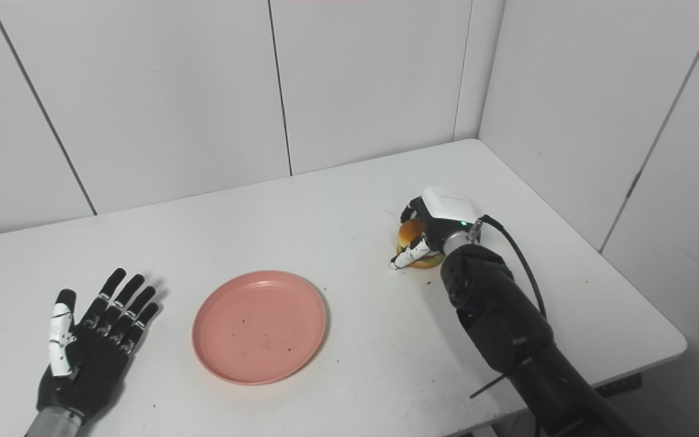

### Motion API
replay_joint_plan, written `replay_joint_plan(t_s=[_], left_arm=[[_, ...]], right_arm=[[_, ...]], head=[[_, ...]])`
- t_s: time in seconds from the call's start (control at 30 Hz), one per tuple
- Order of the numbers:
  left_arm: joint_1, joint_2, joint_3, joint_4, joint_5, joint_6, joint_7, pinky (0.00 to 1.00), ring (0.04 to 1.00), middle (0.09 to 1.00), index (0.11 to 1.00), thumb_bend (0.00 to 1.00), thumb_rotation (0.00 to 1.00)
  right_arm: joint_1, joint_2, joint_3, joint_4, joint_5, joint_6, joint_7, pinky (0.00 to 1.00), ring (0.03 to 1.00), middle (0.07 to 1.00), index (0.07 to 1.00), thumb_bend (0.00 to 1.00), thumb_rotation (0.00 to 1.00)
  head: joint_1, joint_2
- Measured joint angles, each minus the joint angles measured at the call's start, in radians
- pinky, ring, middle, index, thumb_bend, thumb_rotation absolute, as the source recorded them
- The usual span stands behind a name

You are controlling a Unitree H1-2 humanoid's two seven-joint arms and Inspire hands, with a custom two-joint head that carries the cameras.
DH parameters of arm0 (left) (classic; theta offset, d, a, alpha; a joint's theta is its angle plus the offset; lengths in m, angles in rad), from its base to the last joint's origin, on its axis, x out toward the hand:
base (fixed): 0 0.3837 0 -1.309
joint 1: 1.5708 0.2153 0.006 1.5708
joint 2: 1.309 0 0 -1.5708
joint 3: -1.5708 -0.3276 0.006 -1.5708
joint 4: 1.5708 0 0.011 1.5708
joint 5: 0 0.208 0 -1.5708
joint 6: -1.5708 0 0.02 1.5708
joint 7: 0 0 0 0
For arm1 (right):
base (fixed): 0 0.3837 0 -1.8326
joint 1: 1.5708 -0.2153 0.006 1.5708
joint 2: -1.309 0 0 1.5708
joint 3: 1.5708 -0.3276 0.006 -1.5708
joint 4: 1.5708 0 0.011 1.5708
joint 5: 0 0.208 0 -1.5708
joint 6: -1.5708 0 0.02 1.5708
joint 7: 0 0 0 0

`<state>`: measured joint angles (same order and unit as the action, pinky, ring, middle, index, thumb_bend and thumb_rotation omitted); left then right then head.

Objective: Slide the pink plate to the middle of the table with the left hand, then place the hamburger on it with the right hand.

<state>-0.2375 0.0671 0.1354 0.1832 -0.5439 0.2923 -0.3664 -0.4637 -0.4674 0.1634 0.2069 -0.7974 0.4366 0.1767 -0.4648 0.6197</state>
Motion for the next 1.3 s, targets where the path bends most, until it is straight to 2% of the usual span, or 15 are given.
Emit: replay_joint_plan(t_s=[0.07,0.23,0.4,0.53,0.57,0.6,0.67,0.83,0.9,1.0,1.03,1.1,1.17,1.3], left_arm=[[0.0,0.0,0.0,0.0,0.0,0.0,0.0,0.99,0.937,0.937,0.945,0.51,1.0],[0.0,-0.001,0.0,0.0,0.0,0.0,0.0,0.99,0.942,0.942,0.95,0.52,1.0],[0.0,-0.001,0.0,0.0,0.0,0.0,0.0,0.99,0.94,0.94,0.949,0.52,1.0],[0.0,-0.003,-0.001,0.0,0.0,0.0,0.0,0.99,0.937,0.938,0.945,0.53,1.0],[0.0,-0.005,-0.001,-0.001,0.001,0.0,0.001,0.99,0.937,0.938,0.946,0.53,1.0],[0.0,-0.007,-0.002,-0.002,0.001,0.0,0.003,0.99,0.938,0.938,0.945,0.53,1.0],[0.001,-0.009,-0.002,-0.004,0.002,-0.001,0.01,0.99,0.944,0.943,0.948,0.53,1.0],[0.003,-0.012,-0.006,-0.01,0.004,-0.001,0.016,1.0,0.952,0.951,0.953,0.53,1.0],[0.005,-0.014,-0.01,-0.014,0.008,-0.002,0.019,1.0,0.958,0.959,0.958,0.54,1.0],[0.009,-0.022,-0.014,-0.024,0.024,-0.004,0.03,0.99,0.958,0.959,0.956,0.54,1.0],[0.01,-0.025,-0.014,-0.027,0.025,-0.004,0.035,0.99,0.959,0.96,0.956,0.54,1.0],[0.013,-0.033,-0.016,-0.034,0.03,-0.005,0.046,0.98,0.961,0.962,0.958,0.54,1.0],[0.014,-0.041,-0.024,-0.039,0.047,-0.009,0.052,0.98,0.96,0.963,0.958,0.54,1.0],[0.018,-0.062,-0.047,-0.056,0.073,-0.012,0.08,0.98,0.954,0.957,0.955,0.55,1.0]], right_arm=[[0.0,-0.001,0.0,0.001,0.007,0.0,-0.005,0.26,0.344,0.426,0.486,0.49,0.15],[0.008,-0.005,0.001,-0.017,0.008,0.0,-0.019,0.36,0.452,0.53,0.494,0.49,0.15],[0.008,-0.02,-0.002,-0.066,0.002,0.001,-0.03,0.32,0.403,0.476,0.49,0.49,0.15],[0.015,-0.025,-0.011,-0.099,0.006,-0.001,-0.042,0.39,0.486,0.557,0.494,0.49,0.15],[0.021,-0.025,-0.012,-0.108,0.008,-0.002,-0.042,0.37,0.475,0.547,0.494,0.49,0.15],[0.026,-0.025,-0.013,-0.118,0.012,-0.004,-0.043,0.31,0.397,0.475,0.493,0.49,0.15],[0.034,-0.025,-0.013,-0.138,0.013,-0.009,-0.047,0.24,0.315,0.396,0.491,0.49,0.14],[0.036,-0.025,-0.01,-0.218,0.006,-0.01,-0.053,0.24,0.326,0.394,0.487,0.49,0.14],[0.033,-0.025,-0.001,-0.247,0.003,-0.012,-0.052,0.21,0.282,0.353,0.48,0.49,0.14],[0.031,-0.02,0.022,-0.287,0.002,-0.017,-0.032,0.23,0.301,0.368,0.48,0.49,0.14],[0.031,-0.016,0.03,-0.301,0.002,-0.017,-0.027,0.22,0.292,0.358,0.48,0.49,0.15],[0.025,-0.004,0.045,-0.323,-0.002,-0.017,-0.005,0.22,0.302,0.371,0.482,0.49,0.15],[0.014,0.017,0.068,-0.35,-0.007,-0.017,0.015,0.24,0.32,0.403,0.488,0.49,0.15],[-0.011,0.065,0.105,-0.377,-0.026,-0.017,0.054,0.24,0.313,0.385,0.485,0.49,0.14]], head=[[0.003,-0.002],[0.006,-0.003],[0.014,-0.003],[0.023,-0.002],[0.032,0.0],[0.037,0.0],[0.044,0.002],[0.064,0.003],[0.077,0.003],[0.089,0.003],[0.118,0.006],[0.121,0.006],[0.161,0.011],[0.186,0.014]])
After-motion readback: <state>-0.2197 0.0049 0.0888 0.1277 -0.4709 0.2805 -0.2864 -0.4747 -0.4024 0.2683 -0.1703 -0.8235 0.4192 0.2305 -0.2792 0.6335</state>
